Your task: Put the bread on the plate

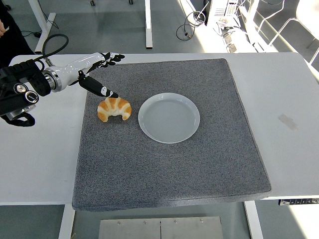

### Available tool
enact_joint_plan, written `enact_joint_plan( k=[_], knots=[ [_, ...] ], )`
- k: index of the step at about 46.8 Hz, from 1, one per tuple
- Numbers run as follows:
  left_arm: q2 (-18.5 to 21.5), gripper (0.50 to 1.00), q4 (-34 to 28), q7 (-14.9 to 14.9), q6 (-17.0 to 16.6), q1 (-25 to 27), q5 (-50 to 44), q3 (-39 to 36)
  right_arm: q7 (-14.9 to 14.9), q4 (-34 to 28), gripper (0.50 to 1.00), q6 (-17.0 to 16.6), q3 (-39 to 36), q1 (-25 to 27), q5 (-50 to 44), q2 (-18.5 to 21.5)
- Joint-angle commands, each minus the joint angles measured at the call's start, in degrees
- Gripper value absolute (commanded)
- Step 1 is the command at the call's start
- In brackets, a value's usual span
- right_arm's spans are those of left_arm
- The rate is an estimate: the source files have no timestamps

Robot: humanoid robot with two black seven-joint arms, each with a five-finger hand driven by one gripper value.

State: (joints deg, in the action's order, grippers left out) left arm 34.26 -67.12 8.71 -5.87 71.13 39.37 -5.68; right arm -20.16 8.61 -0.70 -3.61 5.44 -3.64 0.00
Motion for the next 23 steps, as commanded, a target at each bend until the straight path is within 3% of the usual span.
enact_joint_plan(
  k=[1, 8, 23],
  knots=[
    [-0.1, 0.972, 0.0, 0.0, -1.2, -0.2, 1.3, -1.3, 0.0, 0.0, 1.0, -0.1, 0.0, 0.0, -0.1, 0.0],
    [-0.3, 0.972, 0.0, -1.4, -3.4, -0.4, 2.7, -2.8, 0.0, 0.0, 1.0, 0.0, 0.0, -0.1, 0.0, 0.0],
    [-0.7, 0.971, 0.1, -4.7, -4.1, -1.1, 6.2, -3.9, -0.1, 0.0, 1.0, 0.0, 0.0, 0.0, 0.0, 0.0]
  ],
)
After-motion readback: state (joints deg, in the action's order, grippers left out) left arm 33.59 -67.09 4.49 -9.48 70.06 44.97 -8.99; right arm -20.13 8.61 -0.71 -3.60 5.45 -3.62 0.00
